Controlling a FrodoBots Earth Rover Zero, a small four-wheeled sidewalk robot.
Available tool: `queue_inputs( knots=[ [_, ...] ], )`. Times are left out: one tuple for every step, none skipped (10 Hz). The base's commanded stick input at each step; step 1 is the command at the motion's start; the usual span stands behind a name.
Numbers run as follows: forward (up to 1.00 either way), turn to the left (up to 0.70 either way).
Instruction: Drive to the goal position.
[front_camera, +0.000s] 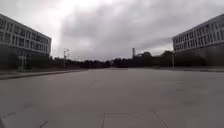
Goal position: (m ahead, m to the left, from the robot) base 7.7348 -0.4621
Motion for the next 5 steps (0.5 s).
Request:
queue_inputs(
  knots=[
    [0.70, 0.02],
    [0.70, 0.02],
    [0.70, 0.02],
    [0.70, 0.02],
    [0.70, 0.02]
  ],
)
